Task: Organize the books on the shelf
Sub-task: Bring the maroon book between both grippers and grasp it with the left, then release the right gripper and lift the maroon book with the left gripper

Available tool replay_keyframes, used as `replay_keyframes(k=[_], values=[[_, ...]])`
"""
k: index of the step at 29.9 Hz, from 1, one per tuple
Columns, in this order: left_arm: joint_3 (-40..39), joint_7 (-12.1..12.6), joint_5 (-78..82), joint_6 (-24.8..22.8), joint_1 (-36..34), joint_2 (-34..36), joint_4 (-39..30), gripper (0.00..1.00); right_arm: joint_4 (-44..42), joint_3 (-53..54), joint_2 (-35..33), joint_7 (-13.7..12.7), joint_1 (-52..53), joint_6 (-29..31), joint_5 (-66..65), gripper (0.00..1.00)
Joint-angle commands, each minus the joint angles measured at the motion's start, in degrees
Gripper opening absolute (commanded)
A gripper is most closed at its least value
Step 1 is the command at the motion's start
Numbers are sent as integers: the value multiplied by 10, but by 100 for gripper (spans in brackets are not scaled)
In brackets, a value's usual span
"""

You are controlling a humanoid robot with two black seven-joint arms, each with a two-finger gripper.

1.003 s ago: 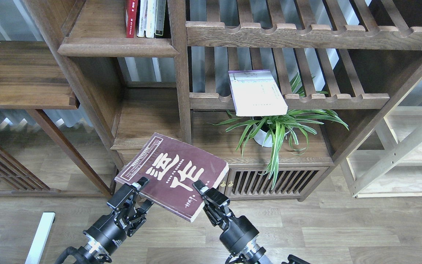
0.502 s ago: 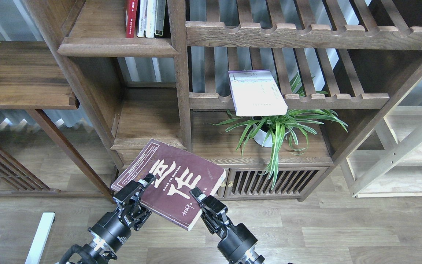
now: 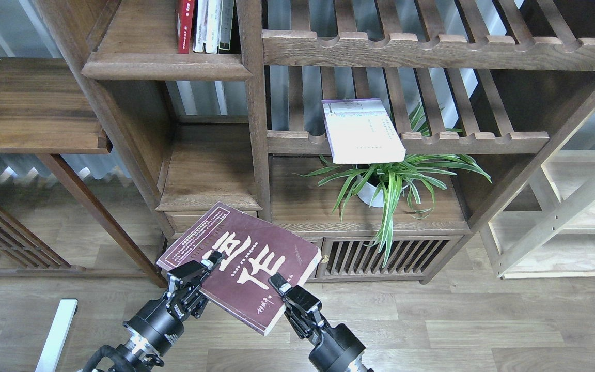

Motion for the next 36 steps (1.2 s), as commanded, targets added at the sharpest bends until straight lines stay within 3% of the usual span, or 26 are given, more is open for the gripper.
replay_keyframes(k=[1, 3, 6, 11, 12, 17, 23, 36], values=[[-1, 0, 10, 0, 0, 5, -3, 0, 0, 2, -3, -2, 0, 0, -1, 20], [-1, -1, 13, 0, 1, 11, -4, 0, -1, 3, -5, -2, 0, 0, -1, 24], [-1, -1, 16, 0, 3, 16, -5, 0, -1, 3, -7, -2, 2, 0, -1, 38], [-1, 0, 24, 0, 4, 19, -5, 0, -2, 16, -24, -2, 17, 0, -5, 94], [-2, 0, 27, 0, 5, 19, -5, 0, -3, 23, -30, 0, 20, 0, -5, 100], [-15, -13, 71, 0, 7, 36, -5, 0, -22, 88, -46, 4, 20, 0, 0, 100], [-81, -64, 233, 0, 10, 64, -27, 0, -61, 158, -47, 2, 21, 0, 1, 100], [-265, -67, 521, 0, 51, 108, -290, 0, -78, 194, -48, 2, 61, 0, 40, 100]])
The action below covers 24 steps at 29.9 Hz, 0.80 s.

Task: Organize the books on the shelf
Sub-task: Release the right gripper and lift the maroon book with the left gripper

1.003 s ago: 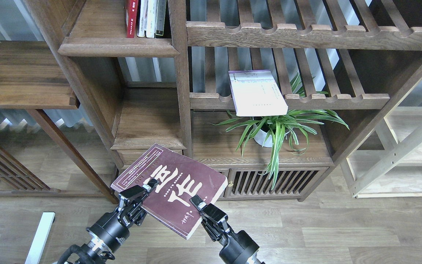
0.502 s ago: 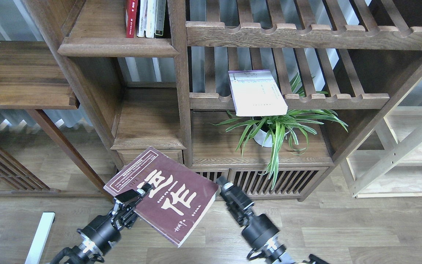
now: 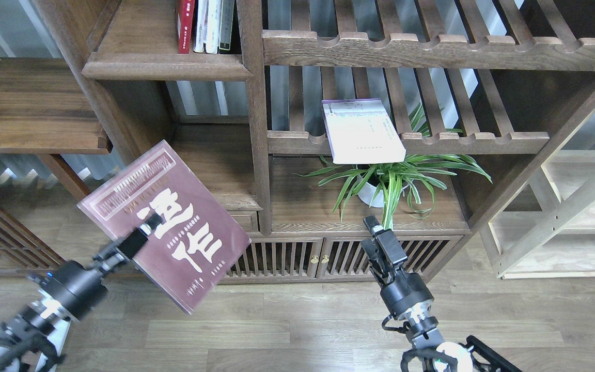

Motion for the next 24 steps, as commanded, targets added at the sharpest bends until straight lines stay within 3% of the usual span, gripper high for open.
replay_keyframes(k=[1, 6, 13, 24], values=[[-51, 1, 91, 0, 2, 2, -61, 0, -1, 1, -1, 0, 13, 0, 15, 100], [-131, 17, 158, 0, 5, -30, -110, 0, -1, 5, -1, 0, 21, 0, 29, 100], [-212, 111, 161, 0, -26, -28, -127, 0, -3, 14, 0, 0, 28, 0, 34, 100], [-276, 111, 162, 0, -171, -27, -123, 0, -11, 17, 7, 0, 42, 0, 35, 100]])
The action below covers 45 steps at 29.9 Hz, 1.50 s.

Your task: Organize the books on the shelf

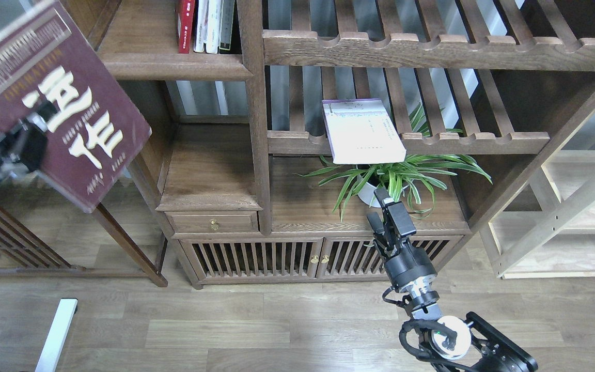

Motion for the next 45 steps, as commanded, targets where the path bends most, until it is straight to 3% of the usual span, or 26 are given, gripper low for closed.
replay_keyframes(k=[1, 15, 26, 45], values=[[-4, 0, 2, 0, -50, 0, 8, 0, -1, -1, 1, 0, 1, 0, 0, 100], [9, 0, 3, 0, -162, 43, 49, 0, 1, -3, 1, 0, 1, 0, 2, 100], [72, 0, 4, 0, -277, 77, 134, 0, 4, -1, 0, 0, 1, 0, 3, 100], [235, 0, 4, 106, -498, 98, 301, 0, 10, -1, -2, 0, 1, 0, 6, 100]])
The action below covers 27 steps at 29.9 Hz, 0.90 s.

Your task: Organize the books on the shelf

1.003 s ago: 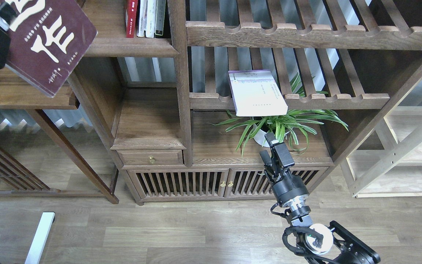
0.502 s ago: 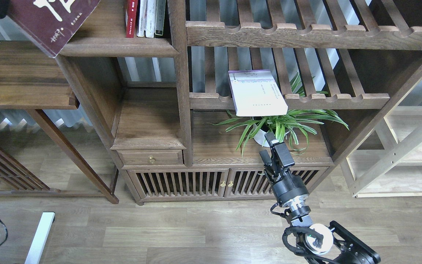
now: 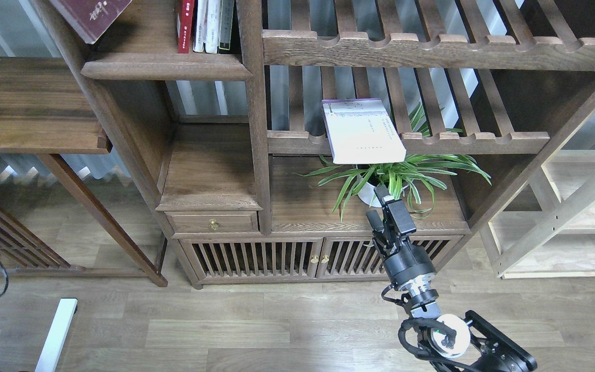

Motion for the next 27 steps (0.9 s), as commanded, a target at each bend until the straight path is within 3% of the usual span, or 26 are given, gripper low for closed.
replay_keyframes(k=[1, 13, 27], values=[[43, 0, 0, 29, -51, 1, 35, 0, 2, 0, -2, 0, -1, 0, 0, 100], [137, 0, -6, 108, -159, -11, 123, 0, 14, 7, -5, 0, -4, 0, 1, 100], [167, 0, -6, 111, -215, -45, 243, 0, 21, 24, -5, 1, -8, 0, 3, 100]])
